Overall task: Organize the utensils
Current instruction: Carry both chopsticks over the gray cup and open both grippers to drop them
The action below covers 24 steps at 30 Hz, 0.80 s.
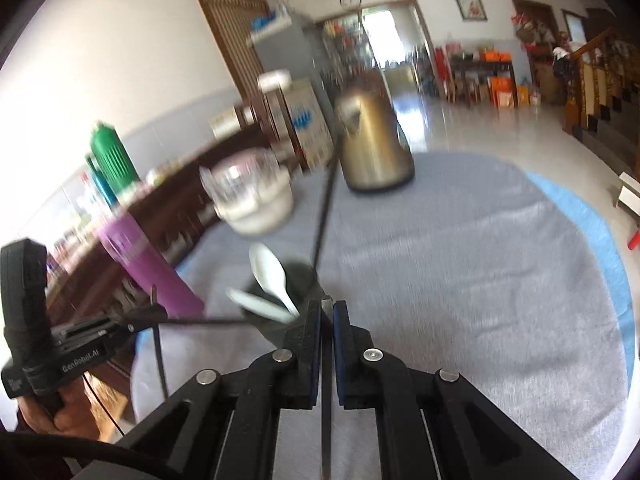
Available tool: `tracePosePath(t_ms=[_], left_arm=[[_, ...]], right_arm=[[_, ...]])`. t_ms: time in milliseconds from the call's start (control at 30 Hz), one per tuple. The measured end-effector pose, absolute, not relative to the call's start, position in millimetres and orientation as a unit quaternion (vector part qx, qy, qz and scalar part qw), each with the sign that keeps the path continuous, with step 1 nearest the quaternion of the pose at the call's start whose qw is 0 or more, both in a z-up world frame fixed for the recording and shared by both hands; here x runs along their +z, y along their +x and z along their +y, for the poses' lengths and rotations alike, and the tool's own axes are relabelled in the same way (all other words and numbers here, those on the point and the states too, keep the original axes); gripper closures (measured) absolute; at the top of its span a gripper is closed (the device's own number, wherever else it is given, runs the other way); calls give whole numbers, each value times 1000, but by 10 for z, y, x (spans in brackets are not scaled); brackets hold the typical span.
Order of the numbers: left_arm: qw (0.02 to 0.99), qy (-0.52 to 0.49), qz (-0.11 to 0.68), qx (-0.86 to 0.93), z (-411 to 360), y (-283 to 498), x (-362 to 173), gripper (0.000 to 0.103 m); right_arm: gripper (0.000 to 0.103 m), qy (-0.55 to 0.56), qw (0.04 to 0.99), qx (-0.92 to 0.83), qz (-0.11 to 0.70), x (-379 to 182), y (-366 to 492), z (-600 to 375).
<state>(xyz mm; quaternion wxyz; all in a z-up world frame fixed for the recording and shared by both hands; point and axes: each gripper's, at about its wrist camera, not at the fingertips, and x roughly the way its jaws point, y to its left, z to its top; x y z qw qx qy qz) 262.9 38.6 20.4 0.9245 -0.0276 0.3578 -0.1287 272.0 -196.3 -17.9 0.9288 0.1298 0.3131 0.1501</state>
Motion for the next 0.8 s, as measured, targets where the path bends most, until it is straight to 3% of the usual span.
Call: tracePosePath(t_ms=[433, 800], left_arm=[[959, -49, 250, -124, 413, 2522, 955, 97], [977, -57, 165, -126, 279, 2729, 1460, 97]], right_arm=[[97, 186, 963, 133, 145, 675, 2485, -1974], [97, 154, 982, 94, 57, 1250, 2678, -1741]])
